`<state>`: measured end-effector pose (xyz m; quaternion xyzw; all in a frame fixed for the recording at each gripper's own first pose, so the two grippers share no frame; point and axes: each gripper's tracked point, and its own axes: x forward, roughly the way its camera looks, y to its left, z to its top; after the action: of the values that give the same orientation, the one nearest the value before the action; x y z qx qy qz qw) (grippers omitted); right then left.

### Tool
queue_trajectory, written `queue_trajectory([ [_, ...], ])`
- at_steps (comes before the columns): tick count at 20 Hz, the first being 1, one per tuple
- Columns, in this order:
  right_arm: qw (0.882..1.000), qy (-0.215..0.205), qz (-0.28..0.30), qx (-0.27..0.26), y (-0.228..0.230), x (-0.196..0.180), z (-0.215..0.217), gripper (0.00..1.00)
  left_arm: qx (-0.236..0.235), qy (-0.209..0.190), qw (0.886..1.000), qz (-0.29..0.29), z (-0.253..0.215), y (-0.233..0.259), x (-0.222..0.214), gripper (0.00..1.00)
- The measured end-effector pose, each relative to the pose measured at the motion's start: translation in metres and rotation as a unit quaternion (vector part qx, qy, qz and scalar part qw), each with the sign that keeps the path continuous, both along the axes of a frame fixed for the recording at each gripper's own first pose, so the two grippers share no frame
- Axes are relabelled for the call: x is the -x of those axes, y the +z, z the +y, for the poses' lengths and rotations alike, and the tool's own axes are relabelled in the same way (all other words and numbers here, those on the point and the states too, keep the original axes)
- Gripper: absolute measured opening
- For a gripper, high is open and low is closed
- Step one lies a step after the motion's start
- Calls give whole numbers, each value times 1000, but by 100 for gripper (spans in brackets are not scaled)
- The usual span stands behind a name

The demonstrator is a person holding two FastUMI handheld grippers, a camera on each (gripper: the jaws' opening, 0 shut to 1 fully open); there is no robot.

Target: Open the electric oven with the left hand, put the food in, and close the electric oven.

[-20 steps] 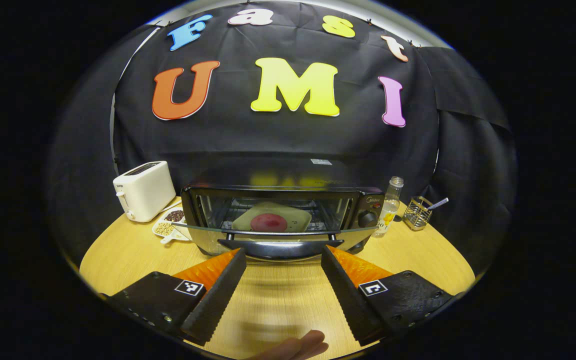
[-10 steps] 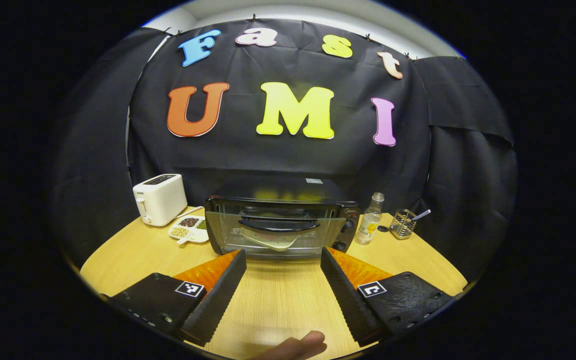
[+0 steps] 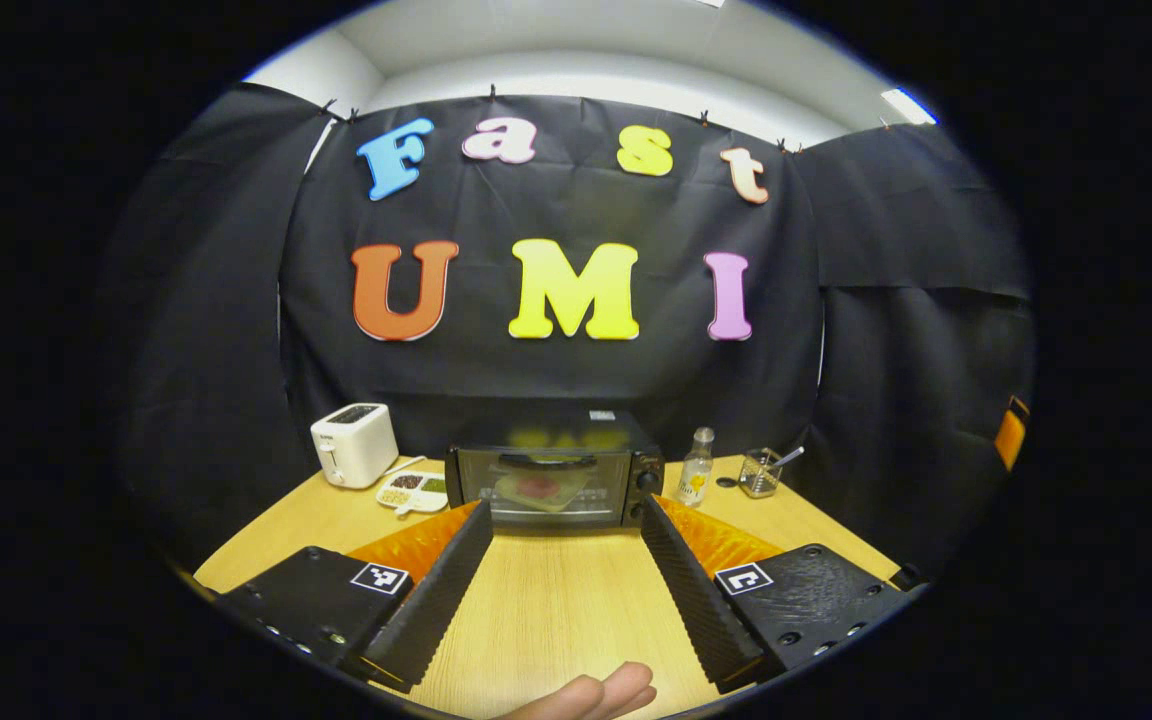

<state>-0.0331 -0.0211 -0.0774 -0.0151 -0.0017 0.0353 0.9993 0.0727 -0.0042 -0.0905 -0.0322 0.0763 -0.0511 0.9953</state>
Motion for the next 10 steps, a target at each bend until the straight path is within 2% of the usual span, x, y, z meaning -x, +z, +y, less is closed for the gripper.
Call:
queue_trajectory([
  [5, 1000, 4, -13, -17, 12, 7, 6, 100, -20, 17, 999, -46, 6, 44, 68, 95],
  [8, 999, 14, -24, -17, 16, 15, 11, 100, -18, 36, 998, -56, 11, 45, 96, 95],
  [9, 999, 17, -26, -13, 15, 17, 12, 96, -10, 51, 997, -64, 14, 46, 105, 95],
  [10, 999, 18, -29, -8, 15, 19, 13, 100, -3, 54, 996, -69, 16, 38, 104, 95],
])
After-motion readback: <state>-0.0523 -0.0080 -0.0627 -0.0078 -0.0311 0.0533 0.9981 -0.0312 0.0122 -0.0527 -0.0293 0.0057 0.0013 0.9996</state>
